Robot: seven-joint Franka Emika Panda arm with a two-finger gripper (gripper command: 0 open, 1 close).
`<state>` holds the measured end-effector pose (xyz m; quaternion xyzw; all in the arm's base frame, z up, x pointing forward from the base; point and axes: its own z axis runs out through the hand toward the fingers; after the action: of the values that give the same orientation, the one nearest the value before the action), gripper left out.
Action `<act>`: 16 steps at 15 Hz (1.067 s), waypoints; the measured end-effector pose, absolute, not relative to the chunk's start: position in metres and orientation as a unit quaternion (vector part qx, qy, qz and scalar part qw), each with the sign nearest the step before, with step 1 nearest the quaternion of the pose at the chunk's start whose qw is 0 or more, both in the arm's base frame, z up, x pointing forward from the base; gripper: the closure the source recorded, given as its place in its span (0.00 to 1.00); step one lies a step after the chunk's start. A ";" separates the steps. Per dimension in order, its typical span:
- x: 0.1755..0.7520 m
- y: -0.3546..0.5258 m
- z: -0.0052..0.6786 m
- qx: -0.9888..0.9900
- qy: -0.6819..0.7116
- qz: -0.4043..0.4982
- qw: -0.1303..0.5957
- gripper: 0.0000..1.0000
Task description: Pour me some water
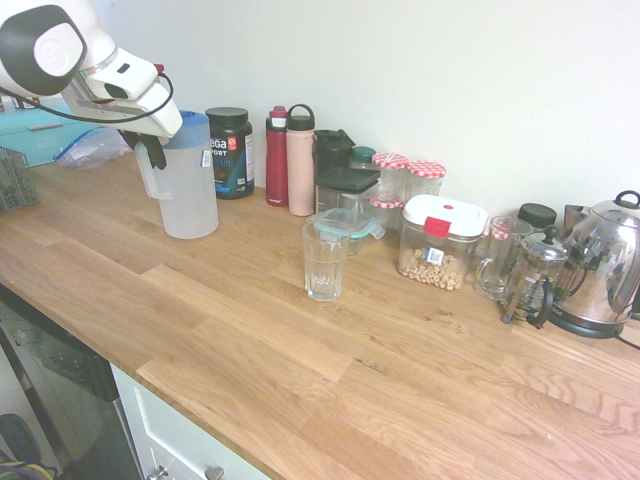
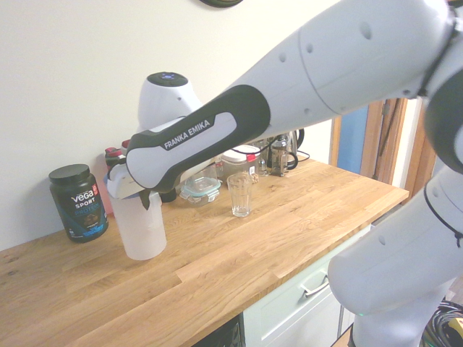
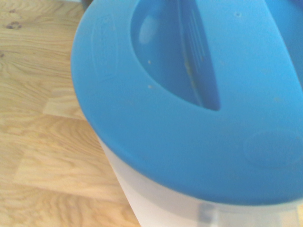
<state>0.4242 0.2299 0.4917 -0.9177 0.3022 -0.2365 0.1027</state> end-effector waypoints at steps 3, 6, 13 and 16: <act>0.436 0.247 0.480 -0.921 0.301 -0.232 0.088 1.00; 0.432 0.255 0.475 -0.919 0.307 -0.233 0.082 1.00; 0.430 0.244 0.475 -0.917 0.318 -0.224 0.082 0.00; 0.427 0.250 0.470 -0.919 0.318 -0.219 0.082 0.00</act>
<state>0.4270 0.2504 0.4703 -0.9189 0.3177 -0.2189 0.0821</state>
